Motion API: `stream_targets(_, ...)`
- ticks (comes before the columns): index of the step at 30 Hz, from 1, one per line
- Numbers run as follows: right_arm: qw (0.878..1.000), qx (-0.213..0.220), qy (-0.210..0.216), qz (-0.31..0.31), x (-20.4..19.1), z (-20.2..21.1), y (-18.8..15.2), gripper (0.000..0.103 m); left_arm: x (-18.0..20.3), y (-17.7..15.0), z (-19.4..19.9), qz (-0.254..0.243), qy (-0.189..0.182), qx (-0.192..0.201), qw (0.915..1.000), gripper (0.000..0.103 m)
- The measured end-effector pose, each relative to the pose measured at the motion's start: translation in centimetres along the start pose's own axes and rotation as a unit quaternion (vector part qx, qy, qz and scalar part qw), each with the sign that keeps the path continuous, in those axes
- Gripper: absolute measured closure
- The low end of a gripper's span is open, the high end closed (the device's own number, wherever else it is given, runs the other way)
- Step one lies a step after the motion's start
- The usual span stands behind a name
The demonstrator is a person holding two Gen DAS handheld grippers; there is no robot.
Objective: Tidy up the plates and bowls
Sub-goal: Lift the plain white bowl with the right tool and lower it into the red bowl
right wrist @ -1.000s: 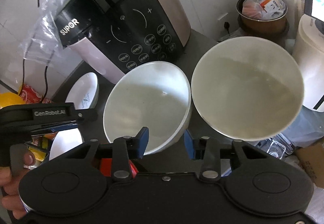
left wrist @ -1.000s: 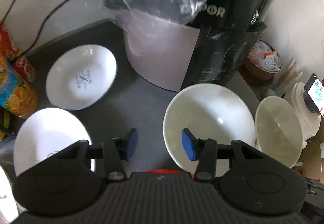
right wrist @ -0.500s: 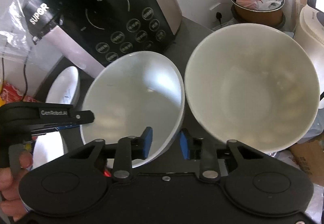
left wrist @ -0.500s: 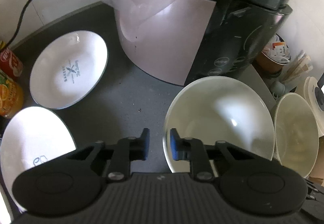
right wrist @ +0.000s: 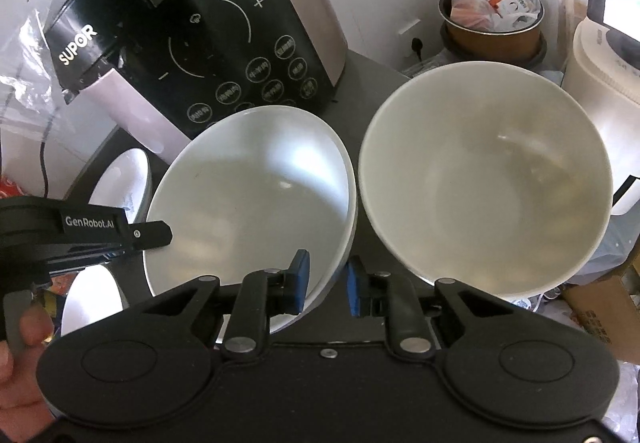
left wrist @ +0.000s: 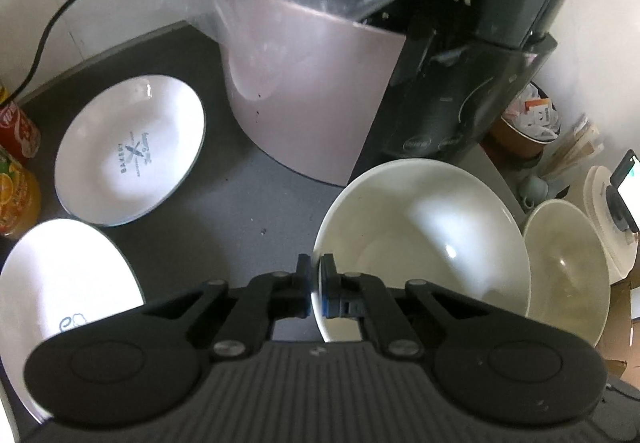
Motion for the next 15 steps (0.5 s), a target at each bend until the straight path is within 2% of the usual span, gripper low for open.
stream_targets(15, 0.998, 0.042, 0.029, 0.025, -1.2, 2.9, 2.5, 0.083, 0.0, 1.6, 4.1, 0.013, 0.002, 0.033, 0.9994, 0.1)
Point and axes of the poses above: each gripper's, at about its wrist camera, not at the fingertips, and z roughly against the way its jaws point, x to its right, y to its top, the point moved 10 cm from there along -z, roughly the way its jaws point, and after that the axes turned 15 degrees about x, right-handed, at the moved point
